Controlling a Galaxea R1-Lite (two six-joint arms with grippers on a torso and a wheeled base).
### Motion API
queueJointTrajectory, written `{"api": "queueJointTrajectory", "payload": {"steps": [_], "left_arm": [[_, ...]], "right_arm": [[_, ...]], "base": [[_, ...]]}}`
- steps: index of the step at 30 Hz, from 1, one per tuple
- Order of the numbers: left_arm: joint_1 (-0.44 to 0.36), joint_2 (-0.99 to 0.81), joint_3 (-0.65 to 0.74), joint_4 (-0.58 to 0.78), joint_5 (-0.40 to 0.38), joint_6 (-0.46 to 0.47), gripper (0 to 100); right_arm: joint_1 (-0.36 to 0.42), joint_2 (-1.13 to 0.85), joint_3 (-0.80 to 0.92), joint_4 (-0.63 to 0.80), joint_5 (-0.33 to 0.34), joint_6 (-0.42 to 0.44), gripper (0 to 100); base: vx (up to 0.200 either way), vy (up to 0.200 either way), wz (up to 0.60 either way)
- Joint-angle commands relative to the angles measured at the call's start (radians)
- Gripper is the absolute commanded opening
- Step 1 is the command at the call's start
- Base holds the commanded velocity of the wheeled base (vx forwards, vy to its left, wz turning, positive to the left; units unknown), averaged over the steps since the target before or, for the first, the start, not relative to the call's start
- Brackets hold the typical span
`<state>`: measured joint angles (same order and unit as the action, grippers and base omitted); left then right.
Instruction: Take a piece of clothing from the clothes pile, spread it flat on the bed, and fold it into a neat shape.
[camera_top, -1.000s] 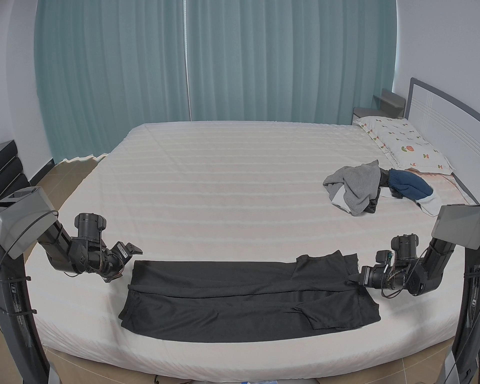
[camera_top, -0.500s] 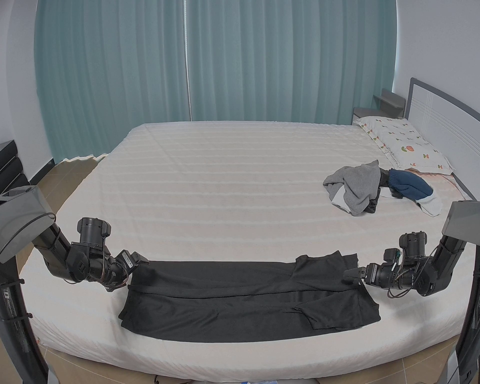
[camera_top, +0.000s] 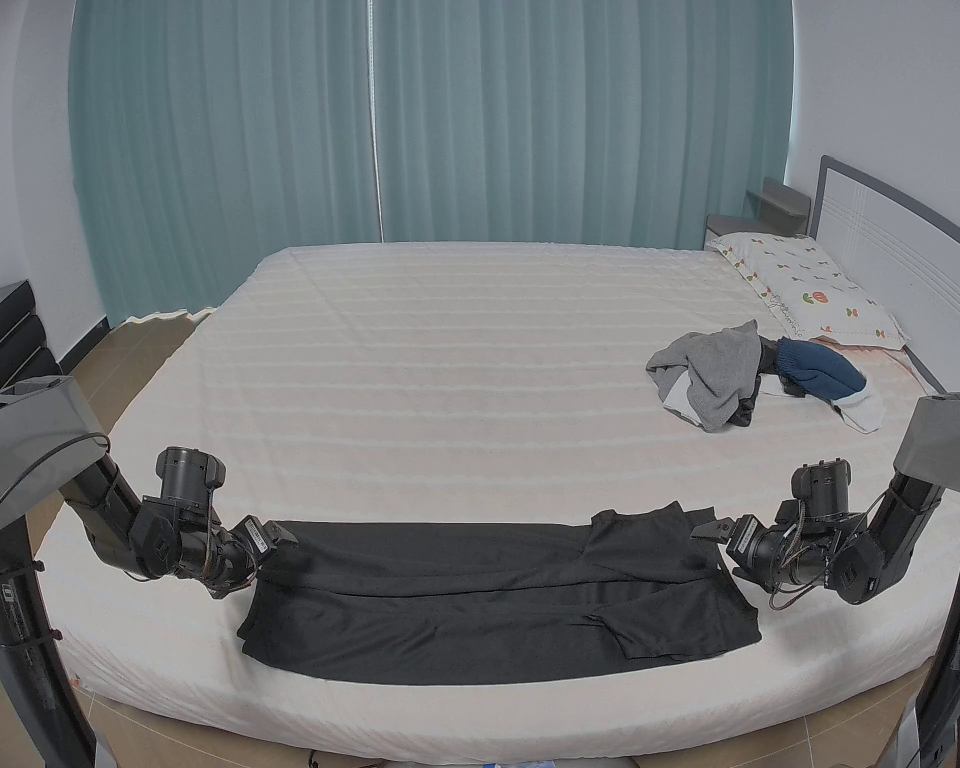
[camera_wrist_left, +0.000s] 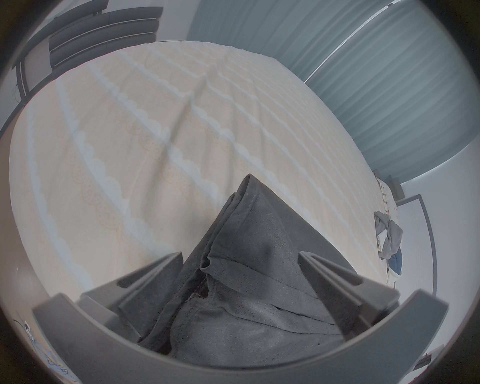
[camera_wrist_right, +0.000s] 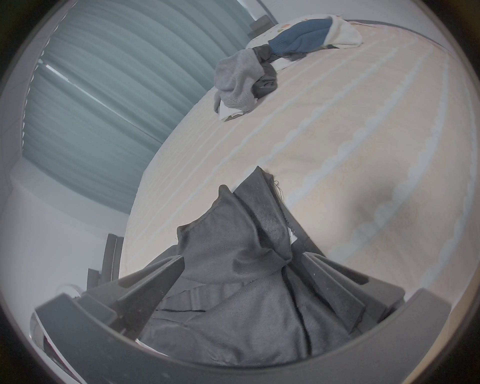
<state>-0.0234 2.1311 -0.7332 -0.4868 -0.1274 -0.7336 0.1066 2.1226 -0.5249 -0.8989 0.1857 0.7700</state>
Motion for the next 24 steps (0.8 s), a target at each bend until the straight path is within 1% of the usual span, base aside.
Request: {"api": "queueJointTrajectory", "payload": {"steps": [1, 2, 6, 9, 10, 11, 13, 17, 21, 24], "left_arm": [[-0.004, 0.02, -0.011, -0.003, 0.002, -0.003, 0], [-0.004, 0.018, -0.015, -0.003, 0.002, -0.004, 0], [-0.003, 0.013, -0.015, -0.003, 0.003, -0.006, 0], [-0.003, 0.009, -0.015, -0.003, 0.005, -0.006, 0], [-0.004, 0.0, -0.015, -0.003, 0.017, -0.006, 0], [-0.004, -0.005, -0.015, -0.003, 0.023, -0.006, 0], [-0.004, -0.008, -0.017, -0.006, 0.031, -0.006, 0], [-0.003, -0.02, -0.017, -0.035, 0.051, -0.01, 0], [-0.004, -0.022, -0.015, -0.107, 0.072, -0.052, 0], [-0.004, -0.028, -0.015, -0.131, 0.074, -0.073, 0]], "right_arm": [[0.013, -0.012, 0.006, 0.003, -0.003, 0.031, 100], [0.021, -0.012, 0.008, 0.005, -0.005, 0.054, 100], [0.033, -0.015, 0.008, 0.026, -0.026, 0.089, 100], [0.061, -0.033, 0.0, 0.06, -0.032, 0.129, 100], [0.084, -0.05, -0.007, 0.091, -0.034, 0.17, 100], [0.1, -0.058, -0.015, 0.109, -0.034, 0.193, 100], [0.116, -0.064, -0.032, 0.137, -0.037, 0.216, 100], [0.147, -0.052, -0.089, 0.207, -0.074, 0.262, 100], [0.163, -0.021, -0.156, 0.265, -0.104, 0.324, 100], [0.17, 0.008, -0.178, 0.282, -0.126, 0.339, 100]], "base": [[0.0, 0.0, 0.0], [0.0, 0.0, 0.0], [0.0, 0.0, 0.0], [0.0, 0.0, 0.0], [0.0, 0.0, 0.0], [0.0, 0.0, 0.0], [0.0, 0.0, 0.0], [0.0, 0.0, 0.0], [0.0, 0.0, 0.0], [0.0, 0.0, 0.0]]}}
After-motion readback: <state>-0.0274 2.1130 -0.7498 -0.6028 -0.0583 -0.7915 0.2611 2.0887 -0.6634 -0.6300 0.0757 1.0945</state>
